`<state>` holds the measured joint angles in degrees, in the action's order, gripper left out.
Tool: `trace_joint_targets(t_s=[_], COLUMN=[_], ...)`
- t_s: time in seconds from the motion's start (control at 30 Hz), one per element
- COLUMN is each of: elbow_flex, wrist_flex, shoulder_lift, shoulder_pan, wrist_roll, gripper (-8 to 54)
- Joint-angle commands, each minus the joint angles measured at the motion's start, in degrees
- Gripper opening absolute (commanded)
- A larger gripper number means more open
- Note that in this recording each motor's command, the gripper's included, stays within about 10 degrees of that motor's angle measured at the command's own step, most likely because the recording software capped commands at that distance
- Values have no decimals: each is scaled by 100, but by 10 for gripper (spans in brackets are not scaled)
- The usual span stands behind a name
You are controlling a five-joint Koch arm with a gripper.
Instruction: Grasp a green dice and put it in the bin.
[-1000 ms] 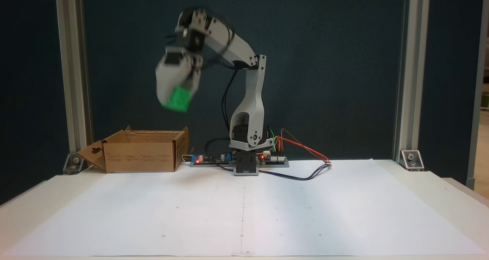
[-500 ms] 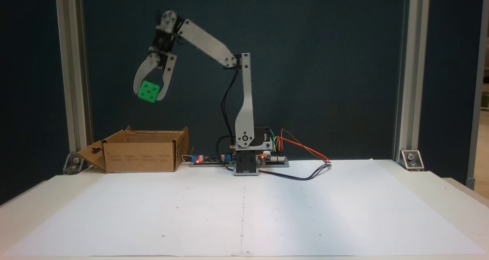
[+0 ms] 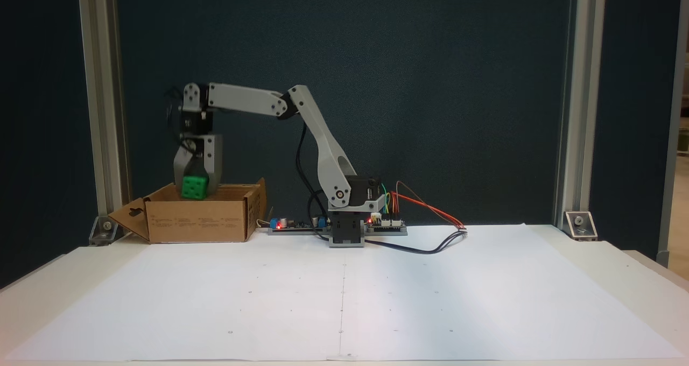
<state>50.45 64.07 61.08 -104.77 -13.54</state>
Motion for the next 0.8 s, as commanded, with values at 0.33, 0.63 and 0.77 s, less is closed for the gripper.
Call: trace_joint_targets(t_s=[0.33,0.63,0.77], elbow_flex=[-299,-299,-299], wrist_flex=[-562,-1969,-1969], shoulder_lift=[-123,1652,2312], shoulder_pan=[-167,1696,3076], wrist_roll=[-413,958,1081], gripper=[416,443,444])
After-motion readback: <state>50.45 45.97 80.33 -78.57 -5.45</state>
